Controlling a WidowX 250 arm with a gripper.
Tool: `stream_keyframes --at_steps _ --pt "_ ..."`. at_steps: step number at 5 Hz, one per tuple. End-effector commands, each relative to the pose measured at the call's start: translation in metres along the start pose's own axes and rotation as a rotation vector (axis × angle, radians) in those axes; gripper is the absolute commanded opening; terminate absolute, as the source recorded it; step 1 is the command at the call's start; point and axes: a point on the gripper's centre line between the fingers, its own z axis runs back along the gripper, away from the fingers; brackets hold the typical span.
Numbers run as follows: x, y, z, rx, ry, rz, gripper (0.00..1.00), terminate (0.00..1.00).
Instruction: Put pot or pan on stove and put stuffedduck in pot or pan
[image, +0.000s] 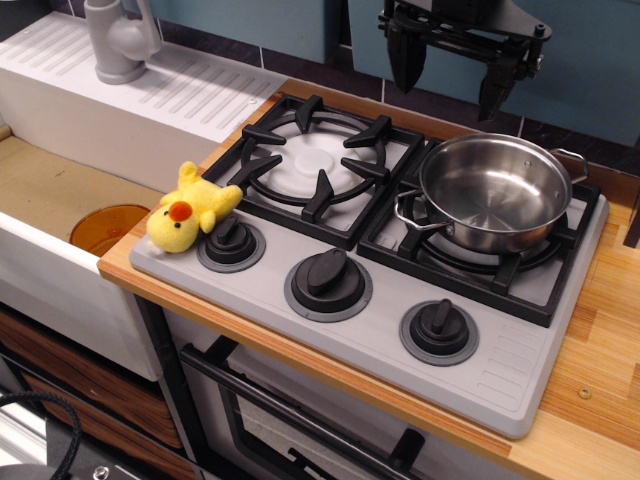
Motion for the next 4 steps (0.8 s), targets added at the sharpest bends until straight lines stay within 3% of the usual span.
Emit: stream_keyframes --at_steps 1,3,4 --pt "0.000 0.000 0.000 0.000 0.000 0.000 1.00 0.00" --pt "0.000 -0.008 -0.041 -0.027 -0.058 0.009 1.00 0.00" --pt "-0.001 -0.007 -0.049 -0.022 -0.068 0.004 1.00 0.00"
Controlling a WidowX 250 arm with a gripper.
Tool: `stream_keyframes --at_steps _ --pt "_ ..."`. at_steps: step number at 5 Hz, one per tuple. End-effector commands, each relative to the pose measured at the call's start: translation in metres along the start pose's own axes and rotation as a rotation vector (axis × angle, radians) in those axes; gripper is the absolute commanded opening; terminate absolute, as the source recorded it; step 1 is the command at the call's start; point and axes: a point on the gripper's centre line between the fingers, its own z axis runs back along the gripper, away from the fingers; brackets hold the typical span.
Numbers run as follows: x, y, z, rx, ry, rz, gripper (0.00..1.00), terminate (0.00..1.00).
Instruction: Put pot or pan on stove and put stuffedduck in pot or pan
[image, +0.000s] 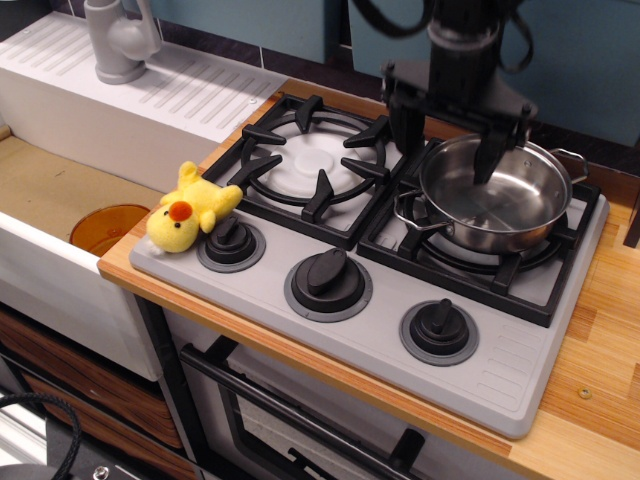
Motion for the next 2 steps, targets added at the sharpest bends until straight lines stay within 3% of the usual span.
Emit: stream_keyframes --at_steps 1,2 --pt "0.0067 0.0025 0.0006 0.003 -0.073 -0.012 1.00 0.00" --pt "0.0039 0.0026 -0.0061 0.001 -0.083 -0.009 1.00 0.00"
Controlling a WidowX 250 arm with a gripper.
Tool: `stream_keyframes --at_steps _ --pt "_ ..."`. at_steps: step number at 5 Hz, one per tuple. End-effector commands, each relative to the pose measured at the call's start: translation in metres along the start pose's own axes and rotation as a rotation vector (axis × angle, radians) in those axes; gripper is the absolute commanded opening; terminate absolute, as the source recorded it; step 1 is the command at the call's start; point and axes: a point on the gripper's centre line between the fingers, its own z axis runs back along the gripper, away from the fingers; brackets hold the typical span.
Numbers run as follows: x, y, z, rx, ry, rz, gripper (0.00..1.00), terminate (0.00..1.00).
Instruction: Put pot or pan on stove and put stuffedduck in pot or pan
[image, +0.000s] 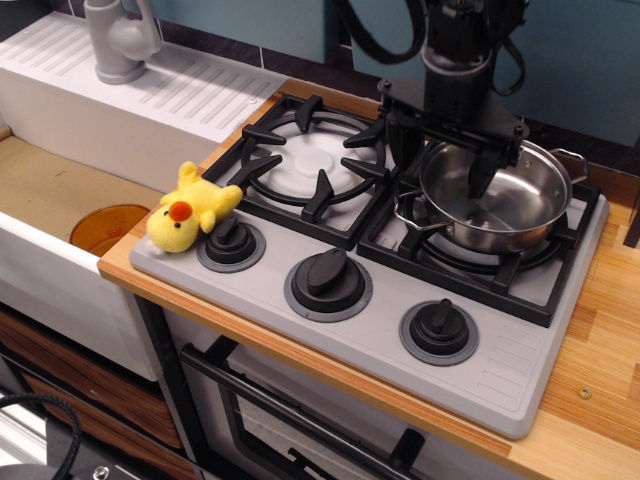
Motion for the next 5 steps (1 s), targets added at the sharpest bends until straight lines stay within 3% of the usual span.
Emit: stream_keyframes --at_steps 1,5 --pt "0.004 -0.002 0.001 -0.012 -0.051 0.024 0.00 0.00" --pt "0.013 -0.005 0.011 -0.019 -0.034 0.034 0.00 0.00"
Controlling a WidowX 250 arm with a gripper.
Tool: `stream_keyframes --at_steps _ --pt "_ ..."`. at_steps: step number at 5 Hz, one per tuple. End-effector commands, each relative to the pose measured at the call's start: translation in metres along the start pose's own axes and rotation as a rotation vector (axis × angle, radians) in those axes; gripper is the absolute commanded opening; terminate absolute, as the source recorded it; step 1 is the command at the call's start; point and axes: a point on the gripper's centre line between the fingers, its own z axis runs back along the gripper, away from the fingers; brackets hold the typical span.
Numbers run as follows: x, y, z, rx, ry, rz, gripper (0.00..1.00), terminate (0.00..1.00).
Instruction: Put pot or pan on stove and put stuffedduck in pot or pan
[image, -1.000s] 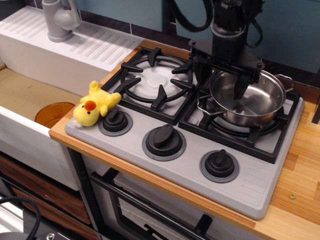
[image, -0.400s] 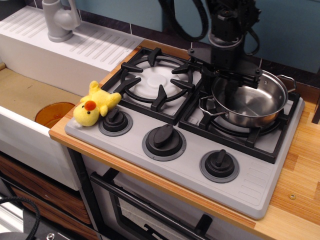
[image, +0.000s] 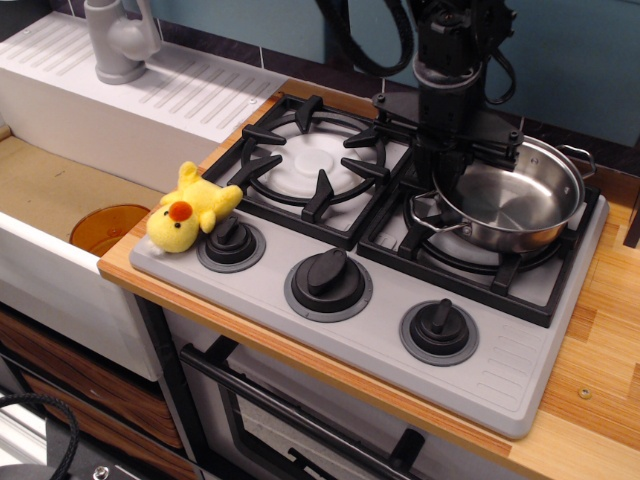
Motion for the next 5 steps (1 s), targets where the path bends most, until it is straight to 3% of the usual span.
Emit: stream_keyframes --at_steps 1,3,5 --pt "0.019 0.002 0.038 0.029 0.017 -0.012 0.00 0.00" --pt "0.027 0.029 0.067 0.053 0.067 -0.062 0.00 0.00" --pt "0.044 0.074 0.074 0.034 0.082 -0.141 0.00 0.00"
